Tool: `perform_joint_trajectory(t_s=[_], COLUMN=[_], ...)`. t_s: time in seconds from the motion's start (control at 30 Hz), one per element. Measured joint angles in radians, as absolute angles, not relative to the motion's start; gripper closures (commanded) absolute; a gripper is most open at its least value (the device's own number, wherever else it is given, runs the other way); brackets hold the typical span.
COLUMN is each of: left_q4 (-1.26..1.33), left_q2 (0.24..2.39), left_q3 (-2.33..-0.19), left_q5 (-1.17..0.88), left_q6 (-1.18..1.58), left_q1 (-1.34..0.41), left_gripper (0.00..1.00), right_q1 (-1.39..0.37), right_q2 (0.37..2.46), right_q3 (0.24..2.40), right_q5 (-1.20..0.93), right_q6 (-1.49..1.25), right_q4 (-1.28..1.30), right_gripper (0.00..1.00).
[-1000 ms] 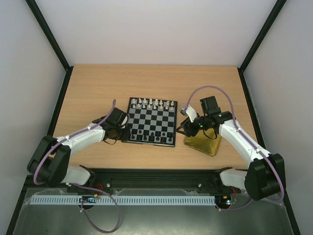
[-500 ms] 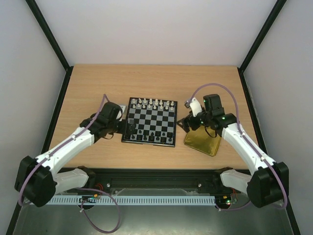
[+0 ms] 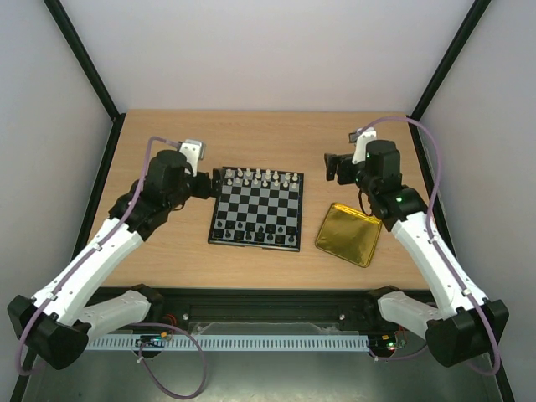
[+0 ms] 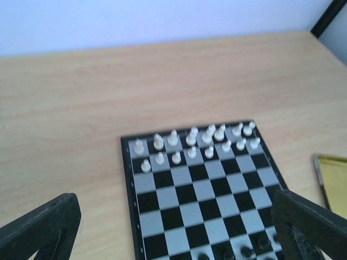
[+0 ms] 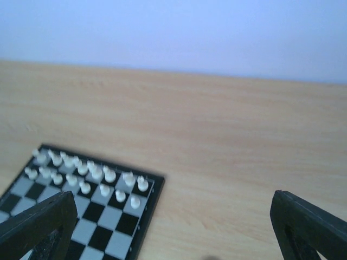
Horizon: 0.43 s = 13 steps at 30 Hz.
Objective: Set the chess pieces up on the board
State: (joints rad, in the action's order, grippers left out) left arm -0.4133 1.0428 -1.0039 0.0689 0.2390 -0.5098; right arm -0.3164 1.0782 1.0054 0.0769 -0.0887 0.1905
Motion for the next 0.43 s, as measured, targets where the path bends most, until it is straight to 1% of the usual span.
perform_joint_trajectory(t_s=[0.2,0.43], left_q4=[-0.416,-0.43], left_q2=[1.042,1.026], left_q3=[-1.093,-1.097], left_q5=[0.128,0.159], left_q6=[0.216,0.204], left_q1=[-0.51,-0.51], left_gripper=[0.01,0.01], right_q1=[-0.316,-0.316], right_q2=[1.016,0.962], right_q3=[1.058,1.058], right_q5=[0.11,0.104], right_q6=[-0.123,-0.132], right_q4=[0.197,0.207], right_gripper=[0.02,0.01])
